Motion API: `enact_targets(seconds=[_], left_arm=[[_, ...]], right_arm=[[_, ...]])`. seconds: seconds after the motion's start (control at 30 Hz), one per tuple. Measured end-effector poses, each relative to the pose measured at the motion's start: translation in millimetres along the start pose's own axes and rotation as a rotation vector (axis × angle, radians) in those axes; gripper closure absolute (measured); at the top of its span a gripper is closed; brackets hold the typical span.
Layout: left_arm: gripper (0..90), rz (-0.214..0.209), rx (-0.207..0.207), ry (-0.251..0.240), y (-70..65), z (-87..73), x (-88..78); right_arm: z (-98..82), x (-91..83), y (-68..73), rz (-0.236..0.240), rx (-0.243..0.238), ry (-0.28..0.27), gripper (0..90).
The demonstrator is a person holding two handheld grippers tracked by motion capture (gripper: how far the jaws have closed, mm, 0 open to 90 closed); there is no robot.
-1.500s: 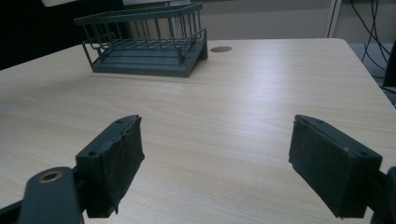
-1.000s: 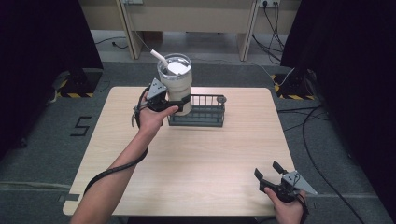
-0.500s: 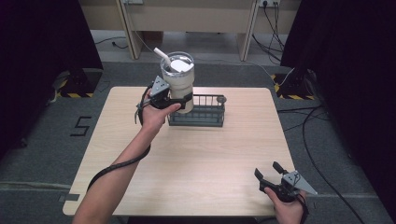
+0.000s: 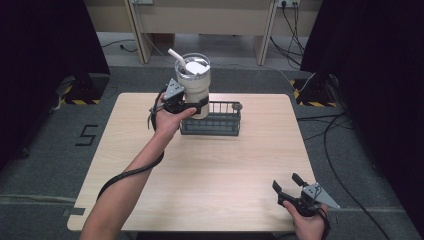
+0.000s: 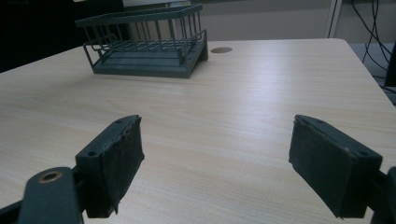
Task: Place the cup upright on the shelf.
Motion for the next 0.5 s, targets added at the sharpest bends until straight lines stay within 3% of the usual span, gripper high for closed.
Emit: enact_targets(seconds=[0.5], left_arm=[[11.0,0.003,-0.004,0.014,0.0,-4.3,18.2]], right_arm=[[0.0,-0.2,-0.4,0.001,0.000,-0.001,17.9]])
Point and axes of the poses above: each handheld gripper's, and its own axes: x roughly forward along the jaws, z roughly out of its top, y roughly to its left, the point moved 3 cm from there along x, roughly forward along the jaws, and after that the axes turned 6 degrees about -y, right-handed, at the moved point
